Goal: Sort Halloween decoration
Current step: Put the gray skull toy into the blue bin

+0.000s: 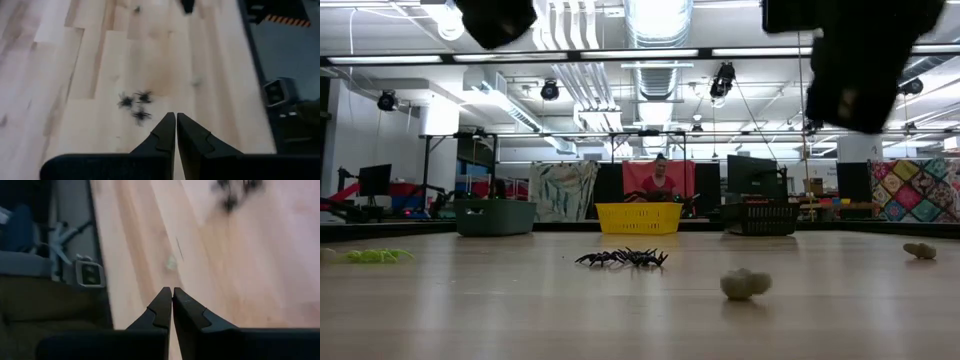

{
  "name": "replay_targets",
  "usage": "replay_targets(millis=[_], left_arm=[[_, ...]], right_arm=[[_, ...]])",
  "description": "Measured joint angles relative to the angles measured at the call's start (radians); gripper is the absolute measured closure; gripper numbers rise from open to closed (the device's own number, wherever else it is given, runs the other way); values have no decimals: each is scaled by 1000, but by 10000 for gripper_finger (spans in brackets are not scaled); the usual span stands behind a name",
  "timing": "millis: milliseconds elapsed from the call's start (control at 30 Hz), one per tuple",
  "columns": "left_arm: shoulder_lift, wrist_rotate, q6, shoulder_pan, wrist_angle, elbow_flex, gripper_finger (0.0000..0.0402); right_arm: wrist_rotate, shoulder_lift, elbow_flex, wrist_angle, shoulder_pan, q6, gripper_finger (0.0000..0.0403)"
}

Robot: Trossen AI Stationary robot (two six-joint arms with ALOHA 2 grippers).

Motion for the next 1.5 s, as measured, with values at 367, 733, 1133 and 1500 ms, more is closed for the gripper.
replay_targets(millis=[367, 733, 1133, 1500], left_arm=[[-15, -284, -209, -242, 44, 8, 401], [-14, -334, -266, -323, 49, 9, 401], [-14, -335, -266, -330, 46, 9, 401], [-13, -335, -265, -333, 40, 9, 402]], right_arm=[[29, 289, 183, -4, 92, -171, 394], [154, 488, 433, -138, 96, -351, 359], [230, 579, 526, -255, 96, -404, 258], [330, 549, 526, -226, 72, -405, 250]])
